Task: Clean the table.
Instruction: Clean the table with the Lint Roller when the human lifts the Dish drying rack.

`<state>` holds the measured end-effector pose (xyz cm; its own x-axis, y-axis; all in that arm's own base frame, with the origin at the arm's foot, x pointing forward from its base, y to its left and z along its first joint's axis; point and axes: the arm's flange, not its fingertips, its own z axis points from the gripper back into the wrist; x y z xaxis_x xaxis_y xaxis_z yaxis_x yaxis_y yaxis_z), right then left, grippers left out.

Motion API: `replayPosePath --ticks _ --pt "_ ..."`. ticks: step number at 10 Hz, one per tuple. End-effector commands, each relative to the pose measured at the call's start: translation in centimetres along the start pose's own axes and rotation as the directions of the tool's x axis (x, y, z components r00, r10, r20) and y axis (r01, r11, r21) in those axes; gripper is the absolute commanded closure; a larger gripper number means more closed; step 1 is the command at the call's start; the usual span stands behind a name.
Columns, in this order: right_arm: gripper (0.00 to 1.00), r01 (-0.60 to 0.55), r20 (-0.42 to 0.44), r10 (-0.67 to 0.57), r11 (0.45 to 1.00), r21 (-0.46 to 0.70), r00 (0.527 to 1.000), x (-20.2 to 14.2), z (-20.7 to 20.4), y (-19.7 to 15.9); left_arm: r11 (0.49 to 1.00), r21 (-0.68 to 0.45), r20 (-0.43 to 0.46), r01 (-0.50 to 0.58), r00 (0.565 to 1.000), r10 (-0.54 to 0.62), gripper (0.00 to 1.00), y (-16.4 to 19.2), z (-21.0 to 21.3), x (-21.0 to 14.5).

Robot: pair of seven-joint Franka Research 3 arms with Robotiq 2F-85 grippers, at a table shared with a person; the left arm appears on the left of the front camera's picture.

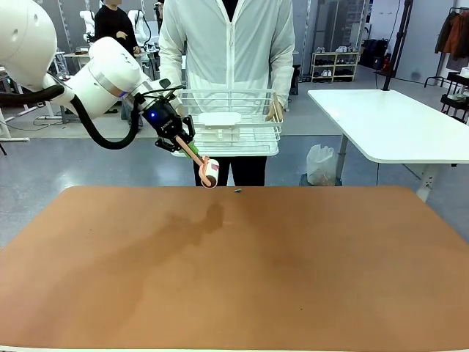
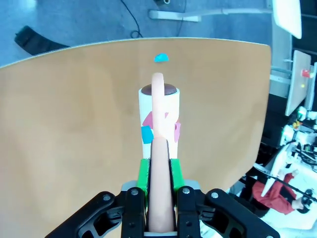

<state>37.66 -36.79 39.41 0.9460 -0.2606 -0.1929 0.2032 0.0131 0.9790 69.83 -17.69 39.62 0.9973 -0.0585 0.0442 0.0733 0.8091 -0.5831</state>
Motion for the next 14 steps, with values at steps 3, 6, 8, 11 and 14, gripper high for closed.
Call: replayPosePath --ticks 3,6,8,11,14 --pt "0.00 0.009 0.004 -0.009 1.000 -0.012 1.000 -0.3 -0.2 0.3 0.992 0.125 0.013 -0.005 1.000 0.004 0.79 -0.2 -1.2 6.1" --pt "0.00 0.009 0.004 -0.009 1.000 -0.012 1.000 -0.3 -0.2 0.3 0.988 0.148 0.007 -0.043 0.999 0.042 0.79 0.4 -2.5 8.1" --pt "0.00 0.009 0.004 -0.009 1.000 -0.012 1.000 -0.3 -0.2 0.3 0.987 0.152 -0.045 -0.040 0.998 0.048 0.79 0.8 -3.5 8.2" --pt "0.00 0.009 0.004 -0.009 1.000 -0.012 1.000 -0.3 -0.2 0.3 0.982 0.187 -0.100 -0.034 0.994 0.053 0.79 0.5 -4.0 9.0" --pt "0.00 0.009 0.004 -0.009 1.000 -0.012 1.000 -0.3 -0.2 0.3 0.977 0.204 -0.115 -0.061 0.990 0.086 0.79 0.4 -5.7 9.7"
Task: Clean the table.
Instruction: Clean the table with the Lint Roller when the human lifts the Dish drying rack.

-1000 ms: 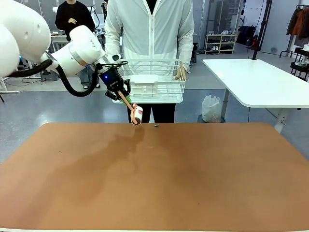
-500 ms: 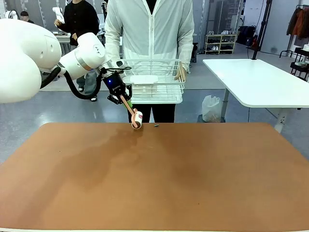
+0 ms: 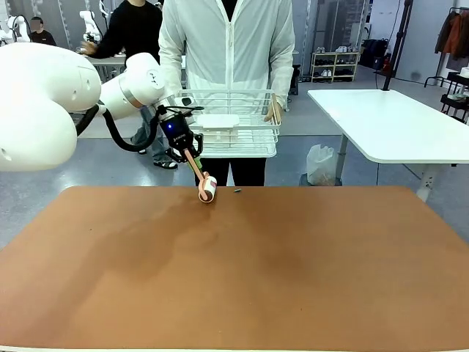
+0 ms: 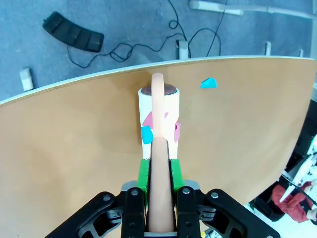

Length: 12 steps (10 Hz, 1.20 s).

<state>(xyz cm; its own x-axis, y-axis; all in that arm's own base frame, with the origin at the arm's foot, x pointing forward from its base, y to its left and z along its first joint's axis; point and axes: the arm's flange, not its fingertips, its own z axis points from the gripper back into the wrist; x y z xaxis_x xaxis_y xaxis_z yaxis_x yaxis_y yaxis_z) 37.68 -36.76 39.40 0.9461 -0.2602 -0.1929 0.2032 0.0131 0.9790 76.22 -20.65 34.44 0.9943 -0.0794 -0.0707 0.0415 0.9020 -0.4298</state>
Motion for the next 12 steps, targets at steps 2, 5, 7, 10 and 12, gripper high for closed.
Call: replayPosePath --ticks 2,5,7,10,12 --pt "0.00 0.009 0.005 -0.009 1.000 -0.012 1.000 -0.3 -0.1 0.3 0.998 0.004 0.002 -0.064 0.998 0.064 0.79 -0.8 -0.7 3.0" --pt "0.00 0.009 0.005 -0.009 1.000 -0.012 1.000 -0.3 -0.1 0.3 0.996 -0.023 0.014 -0.085 0.996 0.086 0.79 -1.8 -2.3 2.4" --pt "0.00 0.009 0.005 -0.009 1.000 -0.012 1.000 -0.3 -0.1 0.3 0.997 -0.035 0.036 -0.066 0.997 0.067 0.79 -4.9 -4.0 2.0" --pt "0.00 0.009 0.005 -0.009 1.000 -0.012 1.000 -0.3 -0.1 0.3 0.999 -0.043 -0.016 -0.003 1.000 0.003 0.79 -9.0 -7.5 2.9" --pt "0.00 0.009 0.005 -0.009 1.000 -0.012 1.000 -0.3 -0.1 0.3 0.997 -0.078 0.010 -0.015 1.000 0.016 0.79 -11.5 -8.3 3.2"
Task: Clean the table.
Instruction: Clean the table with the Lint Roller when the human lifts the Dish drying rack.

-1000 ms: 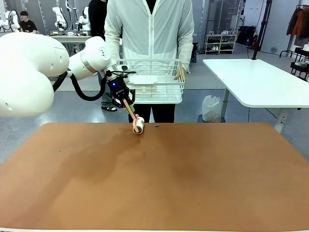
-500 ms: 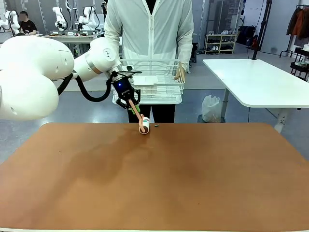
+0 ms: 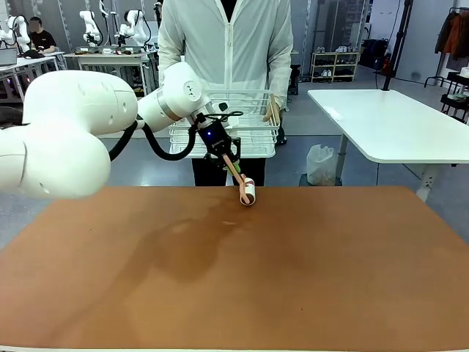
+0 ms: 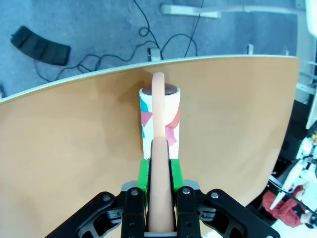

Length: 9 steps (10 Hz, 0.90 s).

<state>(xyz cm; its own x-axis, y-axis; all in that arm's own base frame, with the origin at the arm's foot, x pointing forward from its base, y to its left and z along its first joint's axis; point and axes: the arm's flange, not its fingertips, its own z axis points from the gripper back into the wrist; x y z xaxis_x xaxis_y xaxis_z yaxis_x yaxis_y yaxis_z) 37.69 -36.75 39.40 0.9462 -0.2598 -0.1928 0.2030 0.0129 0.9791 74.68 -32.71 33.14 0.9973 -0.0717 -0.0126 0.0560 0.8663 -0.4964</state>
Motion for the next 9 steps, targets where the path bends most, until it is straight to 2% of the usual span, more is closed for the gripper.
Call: replayPosePath --ticks 1,3,5,8,9 --pt "0.00 0.009 0.005 -0.009 1.000 -0.012 1.000 -0.3 -0.1 0.3 0.999 -0.015 -0.032 -0.039 0.999 0.039 0.79 -1.8 -2.3 3.5" --pt "0.00 0.009 0.005 -0.009 1.000 -0.012 1.000 -0.3 -0.1 0.3 0.999 -0.019 -0.031 -0.029 0.999 0.028 0.79 -2.3 -2.2 3.3" --pt "0.00 0.009 0.005 -0.009 1.000 -0.012 1.000 -0.3 -0.1 0.3 0.999 -0.046 -0.023 -0.009 1.000 0.008 0.79 -3.2 -0.4 3.1" --pt "0.00 0.009 0.005 -0.009 1.000 -0.012 1.000 -0.3 -0.1 0.3 0.995 -0.080 0.010 0.064 0.998 -0.063 0.79 -6.3 5.1 1.0" --pt "0.00 0.009 0.005 -0.009 1.000 -0.012 1.000 -0.3 -0.1 0.3 0.997 -0.066 -0.011 0.050 0.999 -0.051 0.79 -6.6 7.3 0.0"
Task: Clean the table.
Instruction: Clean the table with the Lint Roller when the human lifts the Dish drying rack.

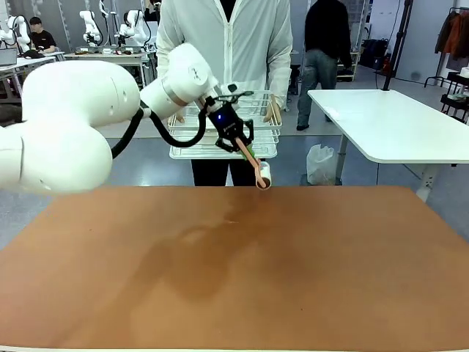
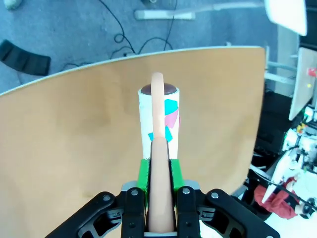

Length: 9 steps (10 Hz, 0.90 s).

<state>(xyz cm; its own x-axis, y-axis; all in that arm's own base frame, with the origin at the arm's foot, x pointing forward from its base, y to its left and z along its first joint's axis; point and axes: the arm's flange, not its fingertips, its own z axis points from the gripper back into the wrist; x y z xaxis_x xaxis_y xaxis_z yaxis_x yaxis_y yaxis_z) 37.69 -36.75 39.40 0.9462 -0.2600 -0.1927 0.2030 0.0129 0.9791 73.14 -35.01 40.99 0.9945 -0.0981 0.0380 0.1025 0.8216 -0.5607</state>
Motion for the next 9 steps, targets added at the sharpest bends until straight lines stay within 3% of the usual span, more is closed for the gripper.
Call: replayPosePath --ticks 1,5,7,9 --pt "0.00 0.009 0.005 -0.009 1.000 -0.012 1.000 -0.3 -0.1 0.3 1.000 0.017 -0.062 0.002 0.998 -0.001 0.79 -1.0 3.9 0.5" --pt "0.00 0.009 0.005 -0.009 1.000 -0.012 1.000 -0.3 -0.1 0.3 0.997 0.049 -0.079 0.058 0.995 -0.054 0.79 -0.5 11.4 -4.7" --pt "0.00 0.009 0.005 -0.009 1.000 -0.012 1.000 -0.3 -0.1 0.3 0.988 0.103 -0.050 0.118 0.992 -0.113 0.79 2.1 14.5 -8.9" --pt "0.00 0.009 0.005 -0.009 1.000 -0.012 1.000 -0.3 -0.1 0.3 0.969 0.191 0.020 0.154 0.987 -0.161 0.79 8.0 18.7 -15.6"
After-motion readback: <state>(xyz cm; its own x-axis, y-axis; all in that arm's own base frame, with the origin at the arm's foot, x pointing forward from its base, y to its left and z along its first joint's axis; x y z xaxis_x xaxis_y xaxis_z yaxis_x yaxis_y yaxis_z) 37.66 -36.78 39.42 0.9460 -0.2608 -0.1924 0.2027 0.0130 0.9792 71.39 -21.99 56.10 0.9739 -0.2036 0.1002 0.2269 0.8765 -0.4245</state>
